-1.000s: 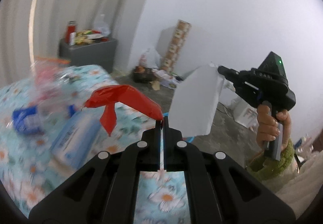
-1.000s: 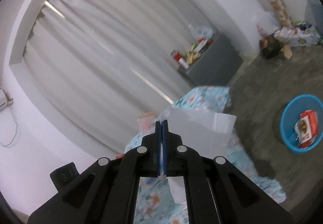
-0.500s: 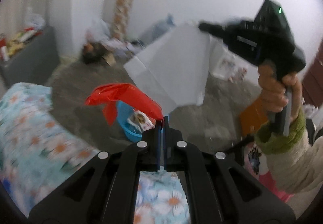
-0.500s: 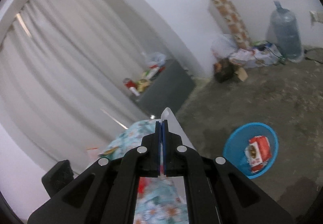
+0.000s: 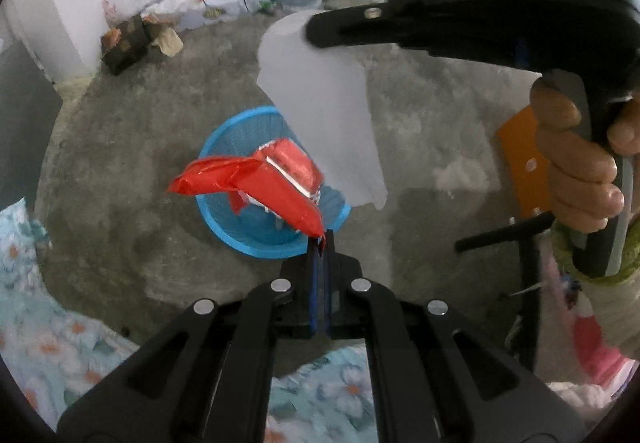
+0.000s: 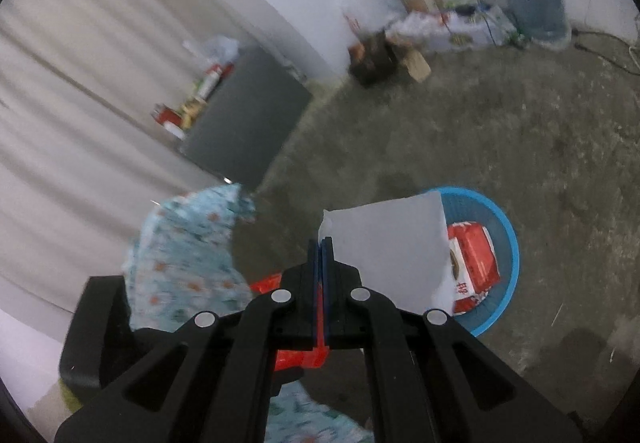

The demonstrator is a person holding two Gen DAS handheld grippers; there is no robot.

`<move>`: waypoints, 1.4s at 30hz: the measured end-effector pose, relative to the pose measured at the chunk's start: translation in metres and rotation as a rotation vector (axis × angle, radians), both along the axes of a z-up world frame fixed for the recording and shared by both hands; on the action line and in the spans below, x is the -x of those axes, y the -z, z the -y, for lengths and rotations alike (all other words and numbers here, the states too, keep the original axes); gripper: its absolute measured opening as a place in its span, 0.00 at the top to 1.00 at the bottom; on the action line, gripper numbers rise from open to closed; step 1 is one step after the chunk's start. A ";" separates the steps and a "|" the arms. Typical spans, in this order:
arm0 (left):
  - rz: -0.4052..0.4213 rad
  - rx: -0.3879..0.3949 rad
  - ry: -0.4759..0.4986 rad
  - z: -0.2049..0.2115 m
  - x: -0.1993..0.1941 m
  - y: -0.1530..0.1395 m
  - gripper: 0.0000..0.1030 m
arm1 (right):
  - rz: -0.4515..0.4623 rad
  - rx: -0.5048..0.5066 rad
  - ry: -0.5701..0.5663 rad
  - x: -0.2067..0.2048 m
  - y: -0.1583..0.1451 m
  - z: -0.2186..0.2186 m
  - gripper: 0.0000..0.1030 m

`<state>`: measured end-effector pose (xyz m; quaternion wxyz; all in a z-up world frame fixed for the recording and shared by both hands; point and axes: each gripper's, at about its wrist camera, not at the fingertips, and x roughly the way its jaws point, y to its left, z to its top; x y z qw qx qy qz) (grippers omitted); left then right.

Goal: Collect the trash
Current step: 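Open both tools to drop the wrapper and paper into the wastebasket, then move both tools back to the bed toward the blue-and-white box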

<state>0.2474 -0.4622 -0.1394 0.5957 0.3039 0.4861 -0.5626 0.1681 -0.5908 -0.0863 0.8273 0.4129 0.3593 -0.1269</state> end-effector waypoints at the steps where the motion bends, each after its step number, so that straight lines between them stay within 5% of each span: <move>1: -0.001 -0.015 0.002 0.005 -0.002 0.005 1.00 | -0.013 -0.001 -0.003 -0.005 0.008 0.003 0.98; 7: 0.007 -0.112 0.015 0.033 -0.014 0.050 0.96 | -0.070 -0.058 -0.025 -0.031 0.061 0.018 0.98; 11: 0.063 -0.156 -0.013 0.045 -0.023 0.067 0.59 | -0.147 -0.144 -0.036 -0.044 0.106 0.028 0.91; 14: 0.063 -0.138 -0.055 0.042 -0.029 0.062 0.53 | -0.238 -0.160 0.000 -0.040 0.134 0.031 0.82; 17: 0.068 -0.085 -0.092 0.037 -0.032 0.046 0.49 | -0.218 -0.186 0.029 -0.028 0.138 0.029 0.74; 23: 0.092 0.007 -0.146 0.016 -0.031 -0.005 0.46 | -0.154 -0.175 0.083 -0.005 0.113 0.020 0.66; 29: 0.094 0.206 -0.245 -0.038 -0.017 -0.097 0.37 | -0.079 -0.071 0.129 0.022 0.053 -0.015 0.48; 35: 0.160 0.359 -0.340 -0.133 0.025 -0.175 0.26 | -0.032 0.054 0.080 0.038 -0.010 -0.076 0.33; 42: 0.220 0.482 -0.525 -0.258 0.076 -0.221 0.22 | 0.011 0.109 -0.066 0.042 -0.064 -0.152 0.30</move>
